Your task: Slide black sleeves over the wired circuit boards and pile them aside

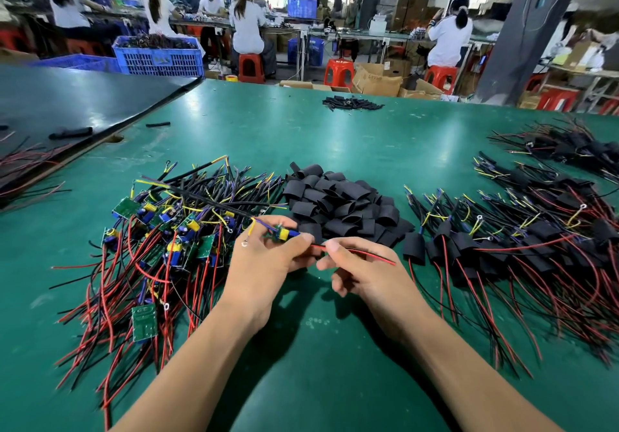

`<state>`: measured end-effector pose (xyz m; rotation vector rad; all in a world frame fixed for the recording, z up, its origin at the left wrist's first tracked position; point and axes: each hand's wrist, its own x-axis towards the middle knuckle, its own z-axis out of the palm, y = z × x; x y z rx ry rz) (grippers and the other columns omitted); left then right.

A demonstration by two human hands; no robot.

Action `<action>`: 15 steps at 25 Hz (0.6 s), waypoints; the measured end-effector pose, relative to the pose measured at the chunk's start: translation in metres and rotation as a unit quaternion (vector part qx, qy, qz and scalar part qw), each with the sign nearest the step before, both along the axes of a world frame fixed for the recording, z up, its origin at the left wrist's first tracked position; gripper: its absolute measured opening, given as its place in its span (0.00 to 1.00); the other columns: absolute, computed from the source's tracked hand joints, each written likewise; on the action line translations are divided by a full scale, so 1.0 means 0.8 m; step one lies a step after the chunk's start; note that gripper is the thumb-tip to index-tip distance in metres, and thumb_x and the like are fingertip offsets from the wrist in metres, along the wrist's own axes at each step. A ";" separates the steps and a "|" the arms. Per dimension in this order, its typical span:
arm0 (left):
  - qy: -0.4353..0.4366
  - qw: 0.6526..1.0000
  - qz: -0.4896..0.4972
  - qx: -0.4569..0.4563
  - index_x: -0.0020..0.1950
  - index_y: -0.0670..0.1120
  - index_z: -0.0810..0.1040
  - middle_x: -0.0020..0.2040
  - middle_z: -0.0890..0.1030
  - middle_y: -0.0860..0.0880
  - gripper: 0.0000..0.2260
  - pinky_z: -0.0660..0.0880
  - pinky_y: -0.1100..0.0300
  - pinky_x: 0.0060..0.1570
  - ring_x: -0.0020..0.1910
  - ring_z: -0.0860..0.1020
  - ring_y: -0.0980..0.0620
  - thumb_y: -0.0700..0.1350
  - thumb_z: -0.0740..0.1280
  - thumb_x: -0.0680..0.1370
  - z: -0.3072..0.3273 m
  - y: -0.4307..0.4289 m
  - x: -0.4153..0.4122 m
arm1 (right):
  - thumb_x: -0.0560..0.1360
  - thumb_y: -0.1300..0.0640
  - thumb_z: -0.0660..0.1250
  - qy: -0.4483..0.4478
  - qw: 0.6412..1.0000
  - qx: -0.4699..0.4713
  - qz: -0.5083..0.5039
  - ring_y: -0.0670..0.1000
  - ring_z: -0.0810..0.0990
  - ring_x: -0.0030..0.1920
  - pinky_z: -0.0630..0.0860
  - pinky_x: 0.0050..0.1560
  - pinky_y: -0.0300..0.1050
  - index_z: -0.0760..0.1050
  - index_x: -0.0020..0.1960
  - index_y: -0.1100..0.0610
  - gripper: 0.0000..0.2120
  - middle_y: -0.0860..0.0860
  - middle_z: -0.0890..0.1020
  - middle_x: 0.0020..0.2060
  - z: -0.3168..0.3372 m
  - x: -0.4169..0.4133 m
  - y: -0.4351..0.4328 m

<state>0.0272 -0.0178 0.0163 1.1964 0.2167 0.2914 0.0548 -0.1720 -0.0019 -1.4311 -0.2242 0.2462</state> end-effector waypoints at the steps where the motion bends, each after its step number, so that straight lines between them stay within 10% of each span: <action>1: -0.011 0.999 0.032 -0.007 0.47 0.43 0.74 0.37 0.81 0.42 0.12 0.82 0.55 0.38 0.34 0.83 0.44 0.28 0.71 0.74 0.001 0.003 0.002 | 0.77 0.55 0.72 -0.056 0.995 -0.075 -0.016 0.49 0.79 0.33 0.75 0.35 0.40 0.83 0.48 0.55 0.04 0.53 0.86 0.40 -0.001 0.000 -0.002; 4: -0.050 0.992 0.115 -0.025 0.46 0.44 0.74 0.33 0.81 0.45 0.12 0.81 0.59 0.36 0.32 0.83 0.46 0.28 0.70 0.74 0.002 0.011 0.008 | 0.75 0.48 0.71 -0.283 0.881 -0.377 -0.028 0.47 0.79 0.55 0.73 0.59 0.43 0.82 0.57 0.51 0.12 0.46 0.83 0.54 -0.009 -0.001 -0.006; 8: -0.070 0.984 0.164 -0.015 0.45 0.45 0.74 0.32 0.81 0.49 0.12 0.81 0.61 0.38 0.34 0.83 0.48 0.29 0.71 0.74 0.001 0.009 0.009 | 0.79 0.39 0.55 -0.383 0.755 -0.522 0.100 0.49 0.62 0.71 0.60 0.68 0.50 0.67 0.74 0.45 0.25 0.41 0.66 0.76 -0.017 -0.009 0.005; 15: -0.048 0.986 0.160 -0.014 0.45 0.43 0.73 0.38 0.79 0.41 0.12 0.81 0.59 0.39 0.33 0.83 0.49 0.27 0.70 0.73 -0.002 0.011 0.011 | 0.72 0.34 0.62 -0.391 0.780 -0.488 -0.021 0.49 0.75 0.49 0.70 0.52 0.50 0.78 0.42 0.48 0.18 0.42 0.81 0.42 -0.006 -0.005 -0.004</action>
